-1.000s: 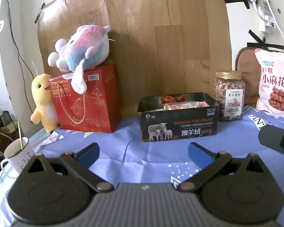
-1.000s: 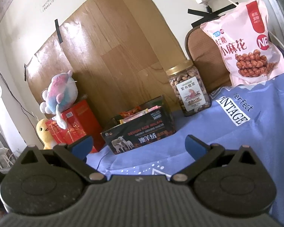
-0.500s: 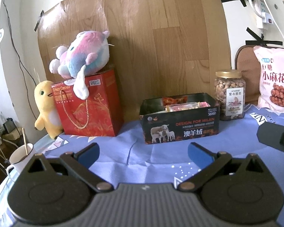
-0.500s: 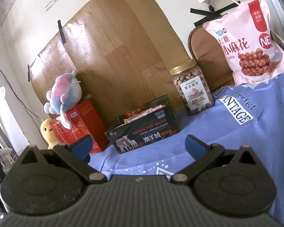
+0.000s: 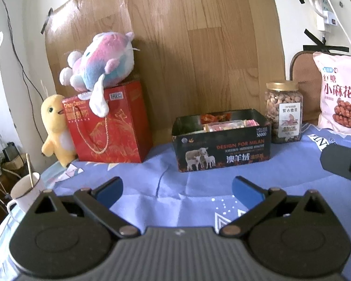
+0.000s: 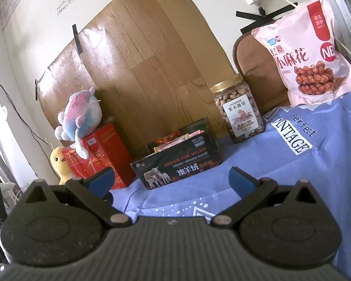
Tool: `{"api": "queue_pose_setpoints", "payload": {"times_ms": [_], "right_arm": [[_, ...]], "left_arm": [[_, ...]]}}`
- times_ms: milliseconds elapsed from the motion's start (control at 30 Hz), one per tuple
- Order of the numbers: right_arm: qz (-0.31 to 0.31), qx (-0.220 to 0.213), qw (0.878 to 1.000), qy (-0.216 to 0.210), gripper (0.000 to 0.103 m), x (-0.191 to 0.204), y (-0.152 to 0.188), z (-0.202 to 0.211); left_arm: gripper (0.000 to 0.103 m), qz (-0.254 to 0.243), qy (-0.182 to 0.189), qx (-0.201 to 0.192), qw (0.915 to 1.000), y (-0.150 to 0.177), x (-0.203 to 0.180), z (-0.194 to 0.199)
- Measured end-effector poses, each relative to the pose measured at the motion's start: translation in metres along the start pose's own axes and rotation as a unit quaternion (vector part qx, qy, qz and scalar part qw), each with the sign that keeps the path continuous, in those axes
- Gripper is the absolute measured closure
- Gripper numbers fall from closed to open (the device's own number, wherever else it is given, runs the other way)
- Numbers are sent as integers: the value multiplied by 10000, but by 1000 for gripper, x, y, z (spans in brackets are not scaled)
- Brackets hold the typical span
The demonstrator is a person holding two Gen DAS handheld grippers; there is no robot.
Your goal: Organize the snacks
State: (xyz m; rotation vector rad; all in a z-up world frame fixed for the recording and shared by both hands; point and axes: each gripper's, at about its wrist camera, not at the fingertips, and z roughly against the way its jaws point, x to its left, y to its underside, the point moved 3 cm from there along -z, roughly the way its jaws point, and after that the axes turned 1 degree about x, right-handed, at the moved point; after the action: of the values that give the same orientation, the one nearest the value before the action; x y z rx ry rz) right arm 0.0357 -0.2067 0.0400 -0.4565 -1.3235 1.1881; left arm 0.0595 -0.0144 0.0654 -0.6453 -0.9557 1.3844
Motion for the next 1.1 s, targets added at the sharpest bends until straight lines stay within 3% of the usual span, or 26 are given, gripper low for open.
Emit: {"api": "queue_pose_setpoints", "payload": {"times_ms": [1100], "right_arm": [[-55, 29, 10000, 57, 0, 0, 4, 2]], "left_arm": [[0, -43, 55, 250, 9997, 5, -4, 0]]}}
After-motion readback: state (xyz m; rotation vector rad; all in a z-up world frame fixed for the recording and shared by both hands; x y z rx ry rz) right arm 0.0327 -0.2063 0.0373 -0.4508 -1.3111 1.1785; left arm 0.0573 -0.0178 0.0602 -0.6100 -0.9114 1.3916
